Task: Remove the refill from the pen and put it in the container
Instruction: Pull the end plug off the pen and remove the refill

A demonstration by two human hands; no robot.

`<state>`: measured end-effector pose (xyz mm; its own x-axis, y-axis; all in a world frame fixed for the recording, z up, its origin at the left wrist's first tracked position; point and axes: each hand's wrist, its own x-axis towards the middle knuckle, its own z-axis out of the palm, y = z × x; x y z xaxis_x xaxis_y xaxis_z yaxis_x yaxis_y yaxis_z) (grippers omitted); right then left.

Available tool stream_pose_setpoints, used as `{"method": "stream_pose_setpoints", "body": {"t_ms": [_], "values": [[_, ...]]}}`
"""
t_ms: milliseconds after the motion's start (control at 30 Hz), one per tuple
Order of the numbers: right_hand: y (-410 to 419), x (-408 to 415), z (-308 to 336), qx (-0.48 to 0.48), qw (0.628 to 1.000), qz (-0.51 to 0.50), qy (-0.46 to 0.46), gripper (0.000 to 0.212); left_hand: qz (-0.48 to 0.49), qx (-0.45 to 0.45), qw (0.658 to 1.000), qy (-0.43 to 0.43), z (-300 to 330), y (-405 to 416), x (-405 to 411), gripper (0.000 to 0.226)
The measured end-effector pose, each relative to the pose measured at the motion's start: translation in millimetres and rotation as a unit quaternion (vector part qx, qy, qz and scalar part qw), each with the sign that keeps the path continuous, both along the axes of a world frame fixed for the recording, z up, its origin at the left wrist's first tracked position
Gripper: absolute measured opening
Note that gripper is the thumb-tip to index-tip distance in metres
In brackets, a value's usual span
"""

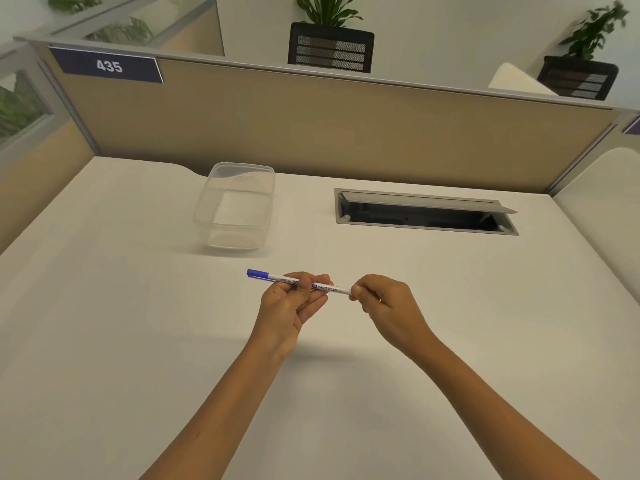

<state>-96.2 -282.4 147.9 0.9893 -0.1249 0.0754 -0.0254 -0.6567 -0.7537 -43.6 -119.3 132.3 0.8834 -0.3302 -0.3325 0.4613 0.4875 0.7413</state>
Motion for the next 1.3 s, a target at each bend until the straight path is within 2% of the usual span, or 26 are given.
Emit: {"method": "stream_pose_setpoints", "body": {"t_ms": [100, 167, 200, 233, 267, 333, 400, 433, 500, 567, 633, 700, 767, 833, 867, 933, 967, 1000, 1067, 1133, 1233, 1300], "values": [[12, -1, 5, 0.167, 0.978, -0.083, 0.089, 0.037, -0.007, 0.002, 0.999, -0.031, 1, 0, 0, 0.013], [16, 0, 5, 0.345, 0.910, -0.146, 0.175, 0.039, -0.013, 0.012, 0.998, -0.054, 0, -1, 0, 0.012], [17, 0, 7, 0.412, 0.872, -0.157, 0.213, 0.038, -0.016, 0.018, 0.998, -0.060, 0, -1, -1, 0.012], [16, -1, 8, 0.439, 0.853, -0.152, 0.237, 0.038, -0.016, 0.022, 0.998, -0.062, -1, 0, -1, 0.012], [14, -2, 9, 0.429, 0.857, -0.139, 0.249, 0.038, -0.013, 0.022, 0.998, -0.059, -3, 0, -2, 0.012], [11, -4, 7, 0.321, 0.917, -0.094, 0.217, 0.040, -0.004, 0.017, 0.999, -0.044, -5, 1, -3, 0.012], [10, -6, 2, 0.122, 0.987, -0.039, 0.100, 0.027, 0.007, 0.012, 1.000, -0.022, -6, 3, -2, 0.013], [6, -6, -3, 0.006, 1.000, -0.013, 0.015, 0.019, 0.010, 0.009, 1.000, -0.012, -6, 3, -2, 0.014], [-1, -7, -11, -0.173, 0.977, 0.034, -0.118, 0.018, 0.010, 0.001, 1.000, 0.002, -6, 2, -1, 0.014], [-5, -5, -13, -0.243, 0.955, 0.049, -0.161, 0.024, 0.005, -0.009, 1.000, 0.011, -4, 0, -1, 0.015], [-3, -3, -13, -0.251, 0.957, 0.026, -0.145, 0.027, 0.005, -0.017, 1.000, 0.012, -3, -3, -1, 0.014], [4, -2, -12, -0.207, 0.972, -0.007, -0.109, 0.022, 0.008, -0.016, 1.000, 0.005, -2, -4, 0, 0.014], [8, -2, -12, -0.117, 0.991, -0.032, -0.058, 0.019, 0.009, -0.009, 1.000, -0.012, -2, -5, 0, 0.014], [12, -2, -7, 0.003, 0.997, -0.082, 0.010, 0.029, 0.004, -0.001, 0.999, -0.036, -1, -4, 1, 0.013], [14, -1, -4, 0.086, 0.988, -0.122, 0.050, 0.033, 0.001, 0.003, 0.999, -0.047, -1, -5, 1, 0.012], [15, 4, 3, 0.288, 0.925, -0.199, 0.150, 0.036, -0.004, 0.010, 0.998, -0.061, -2, -6, 0, 0.011], [16, 5, 7, 0.349, 0.893, -0.214, 0.189, 0.036, -0.004, 0.010, 0.998, -0.062, -3, -7, 0, 0.011], [16, 5, 9, 0.367, 0.880, -0.213, 0.214, 0.039, -0.003, 0.009, 0.998, -0.060, -3, -8, -1, 0.011], [14, 3, 10, 0.330, 0.897, -0.189, 0.223, 0.047, 0.005, 0.006, 0.999, -0.051, -5, -7, -1, 0.012], [10, 1, 11, 0.256, 0.943, -0.128, 0.172, 0.048, 0.014, -0.003, 0.999, -0.044, -6, -5, 0, 0.013], [1, 1, 7, 0.086, 0.995, -0.018, 0.037, 0.015, 0.021, -0.020, 0.999, -0.031, -6, -1, 3, 0.015], [-4, 4, 4, -0.011, 0.999, 0.018, -0.029, 0.010, 0.023, -0.027, 0.999, -0.024, -6, -1, 3, 0.015]]}}
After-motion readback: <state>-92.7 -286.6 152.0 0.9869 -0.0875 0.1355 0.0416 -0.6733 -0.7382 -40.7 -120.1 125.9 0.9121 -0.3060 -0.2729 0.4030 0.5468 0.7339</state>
